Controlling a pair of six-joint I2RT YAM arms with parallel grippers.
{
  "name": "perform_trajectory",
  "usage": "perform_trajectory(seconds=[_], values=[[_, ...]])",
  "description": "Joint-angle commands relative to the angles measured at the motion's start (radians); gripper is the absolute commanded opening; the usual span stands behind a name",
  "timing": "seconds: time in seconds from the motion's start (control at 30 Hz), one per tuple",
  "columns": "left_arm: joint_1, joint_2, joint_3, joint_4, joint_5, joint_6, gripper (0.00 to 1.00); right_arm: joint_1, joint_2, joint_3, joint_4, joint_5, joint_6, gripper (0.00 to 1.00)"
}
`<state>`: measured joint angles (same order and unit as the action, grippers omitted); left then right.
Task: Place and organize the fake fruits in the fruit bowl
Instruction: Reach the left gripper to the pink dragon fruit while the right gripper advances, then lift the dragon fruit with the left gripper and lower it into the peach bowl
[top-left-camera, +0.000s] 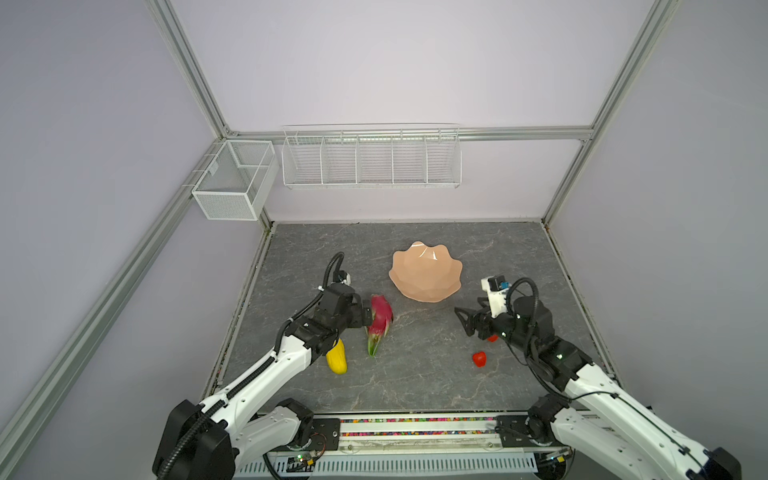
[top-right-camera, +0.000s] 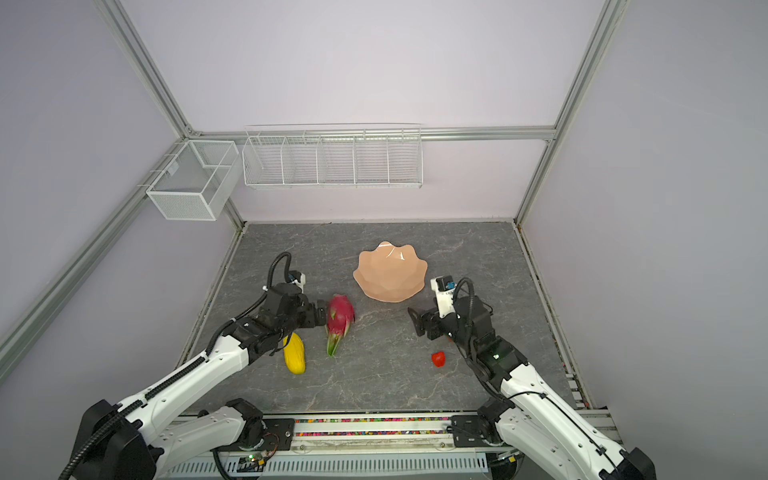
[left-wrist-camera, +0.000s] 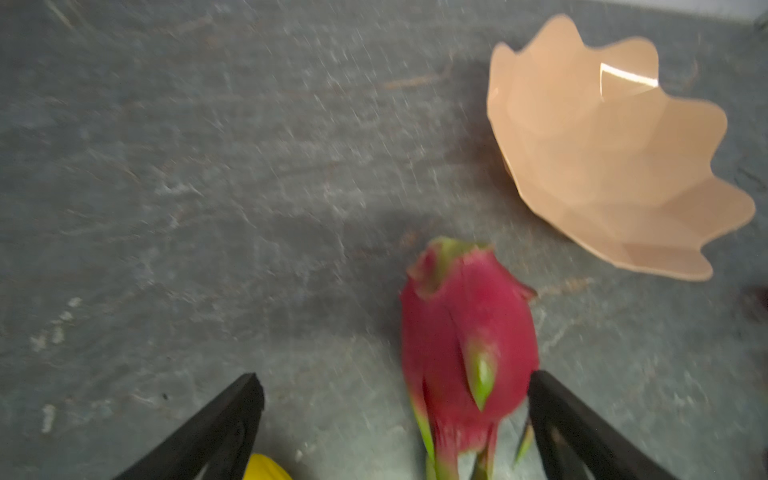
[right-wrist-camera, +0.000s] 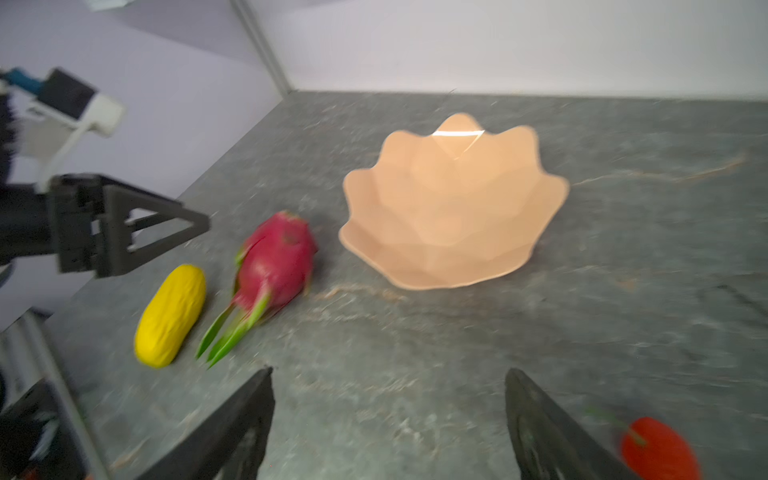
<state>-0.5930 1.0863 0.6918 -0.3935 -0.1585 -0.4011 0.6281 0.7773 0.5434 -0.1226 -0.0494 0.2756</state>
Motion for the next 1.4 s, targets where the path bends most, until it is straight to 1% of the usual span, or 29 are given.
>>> perform_trajectory(seconds=[0.0, 0.03, 0.1, 0.2, 0.3, 0.6, 0.83, 0.97, 1.1, 1.2, 1.27, 1.3, 1.37], values=[[-0.018, 0.033, 0.008, -0.062, 0.116, -0.05, 0.99, 0.117, 0.021, -0.015, -0.025, -0.046, 0.059, 0.88], [-0.019, 0.054, 0.015, -0.042, 0.139, -0.048, 0.99, 0.153, 0.045, -0.017, 0.0, -0.037, 0.061, 0.88], [-0.022, 0.099, 0.035, -0.025, 0.141, -0.047, 0.99, 0.216, 0.102, -0.012, 0.06, -0.02, 0.068, 0.88], [-0.03, 0.157, 0.069, -0.033, 0.136, -0.033, 0.99, 0.266, 0.181, 0.004, 0.145, -0.01, 0.076, 0.88], [-0.039, 0.194, 0.083, -0.024, 0.145, -0.027, 0.99, 0.3, 0.254, 0.034, 0.181, 0.002, 0.066, 0.88], [-0.051, 0.323, 0.104, 0.057, 0.117, -0.052, 0.99, 0.341, 0.426, 0.14, 0.199, -0.039, 0.008, 0.88], [-0.06, 0.413, 0.137, 0.121, 0.07, -0.062, 0.99, 0.344, 0.455, 0.146, 0.214, -0.032, 0.006, 0.88], [-0.064, 0.44, 0.156, 0.107, 0.028, -0.073, 0.85, 0.344, 0.439, 0.134, 0.202, -0.017, 0.002, 0.88], [-0.065, 0.404, 0.164, 0.086, 0.025, -0.073, 0.73, 0.344, 0.415, 0.121, 0.185, 0.015, -0.009, 0.88], [-0.065, 0.337, 0.175, 0.034, 0.018, -0.063, 0.69, 0.342, 0.399, 0.119, 0.162, 0.048, -0.017, 0.88], [-0.065, 0.293, 0.199, -0.009, 0.013, -0.051, 0.67, 0.323, 0.387, 0.124, 0.125, 0.101, -0.003, 0.89], [-0.064, 0.271, 0.217, -0.033, 0.011, -0.044, 0.65, 0.297, 0.383, 0.128, 0.107, 0.109, 0.009, 0.89], [-0.065, 0.239, 0.252, -0.068, 0.012, -0.034, 0.64, 0.23, 0.373, 0.137, 0.081, 0.078, 0.027, 0.89]])
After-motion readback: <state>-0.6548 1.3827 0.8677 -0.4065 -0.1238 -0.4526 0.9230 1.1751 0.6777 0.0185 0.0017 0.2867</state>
